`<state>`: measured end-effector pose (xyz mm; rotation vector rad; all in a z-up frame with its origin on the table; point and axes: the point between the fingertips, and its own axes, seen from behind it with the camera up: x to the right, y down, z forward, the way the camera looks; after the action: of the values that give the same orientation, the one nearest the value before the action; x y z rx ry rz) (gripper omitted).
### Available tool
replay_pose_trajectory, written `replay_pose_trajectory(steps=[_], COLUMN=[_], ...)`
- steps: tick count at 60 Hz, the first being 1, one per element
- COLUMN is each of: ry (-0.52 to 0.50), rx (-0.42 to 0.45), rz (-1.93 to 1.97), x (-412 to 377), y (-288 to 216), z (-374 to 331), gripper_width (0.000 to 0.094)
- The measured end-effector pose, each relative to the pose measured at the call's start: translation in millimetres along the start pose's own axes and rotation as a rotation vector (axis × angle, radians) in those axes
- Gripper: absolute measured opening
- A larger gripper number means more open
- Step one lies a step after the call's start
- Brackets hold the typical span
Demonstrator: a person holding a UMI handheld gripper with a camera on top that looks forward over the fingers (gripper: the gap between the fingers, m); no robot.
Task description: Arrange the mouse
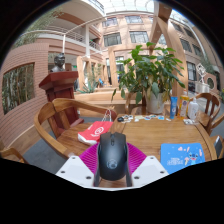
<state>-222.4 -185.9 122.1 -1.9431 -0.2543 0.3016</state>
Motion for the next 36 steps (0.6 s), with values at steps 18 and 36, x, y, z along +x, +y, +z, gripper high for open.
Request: replay_pose_trajectory(steps=[18, 36], ry=[0.119, 0.344], rx=[0.258, -0.13], rz=[0.021, 0.059], x=[134.3, 298.2], y=[-128.2, 64.9], z=[-52.8, 3.1], gripper_width=[0.0364, 0.0368])
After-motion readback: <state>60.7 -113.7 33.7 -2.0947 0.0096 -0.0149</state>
